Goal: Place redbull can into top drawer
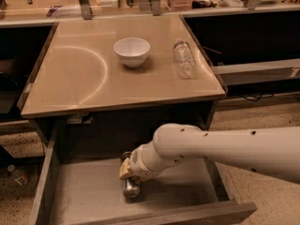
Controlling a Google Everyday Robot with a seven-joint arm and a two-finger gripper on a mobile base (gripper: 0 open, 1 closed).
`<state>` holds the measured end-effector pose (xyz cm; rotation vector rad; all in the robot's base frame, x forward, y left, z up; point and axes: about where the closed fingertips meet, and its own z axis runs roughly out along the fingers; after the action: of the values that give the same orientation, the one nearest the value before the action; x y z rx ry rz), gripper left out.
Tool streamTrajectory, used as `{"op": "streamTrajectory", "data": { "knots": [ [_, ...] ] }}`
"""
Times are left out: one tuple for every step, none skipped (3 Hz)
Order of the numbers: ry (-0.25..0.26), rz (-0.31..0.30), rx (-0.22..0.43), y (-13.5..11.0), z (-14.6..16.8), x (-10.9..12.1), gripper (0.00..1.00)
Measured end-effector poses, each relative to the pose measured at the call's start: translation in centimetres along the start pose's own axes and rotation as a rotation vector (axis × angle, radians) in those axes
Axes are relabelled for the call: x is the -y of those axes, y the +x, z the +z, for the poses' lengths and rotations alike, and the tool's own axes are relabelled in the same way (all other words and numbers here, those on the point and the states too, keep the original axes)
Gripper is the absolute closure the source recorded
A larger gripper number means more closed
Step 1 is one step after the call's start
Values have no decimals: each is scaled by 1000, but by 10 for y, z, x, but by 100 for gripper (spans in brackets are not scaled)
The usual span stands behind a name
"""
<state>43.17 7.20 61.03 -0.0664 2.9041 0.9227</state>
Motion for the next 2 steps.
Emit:
{"op": "streamTrajectory", "data": {
  "knots": [
    [-1, 1, 2, 0, 1, 0, 82],
    [-1, 1, 2, 0, 1, 0, 59]
  ]
}}
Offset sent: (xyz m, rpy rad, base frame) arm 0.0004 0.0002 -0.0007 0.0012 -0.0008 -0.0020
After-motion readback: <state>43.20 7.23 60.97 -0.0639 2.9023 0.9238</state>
